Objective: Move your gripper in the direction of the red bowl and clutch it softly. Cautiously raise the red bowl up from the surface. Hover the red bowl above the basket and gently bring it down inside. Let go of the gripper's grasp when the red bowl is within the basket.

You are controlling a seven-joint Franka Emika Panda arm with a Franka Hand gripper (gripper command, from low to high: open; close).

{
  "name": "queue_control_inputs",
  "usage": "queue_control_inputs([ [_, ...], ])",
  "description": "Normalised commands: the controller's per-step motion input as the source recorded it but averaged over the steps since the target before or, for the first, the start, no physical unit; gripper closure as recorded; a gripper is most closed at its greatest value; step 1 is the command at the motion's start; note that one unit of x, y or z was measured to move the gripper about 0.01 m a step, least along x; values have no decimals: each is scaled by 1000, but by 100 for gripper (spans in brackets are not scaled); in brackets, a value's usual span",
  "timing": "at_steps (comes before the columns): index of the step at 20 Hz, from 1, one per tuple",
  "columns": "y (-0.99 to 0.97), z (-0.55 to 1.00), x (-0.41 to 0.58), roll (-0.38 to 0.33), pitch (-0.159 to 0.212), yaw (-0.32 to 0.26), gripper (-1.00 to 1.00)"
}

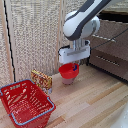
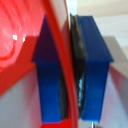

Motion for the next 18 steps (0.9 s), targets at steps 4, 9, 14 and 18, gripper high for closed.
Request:
queue_control_inputs([
  [4,685,344,0,-2,2,43,100],
  [9,827,340,12,-2,1,16,100],
  [14,955,225,58,0,0,0,100],
  [18,971,160,86,-4,0,0,100],
])
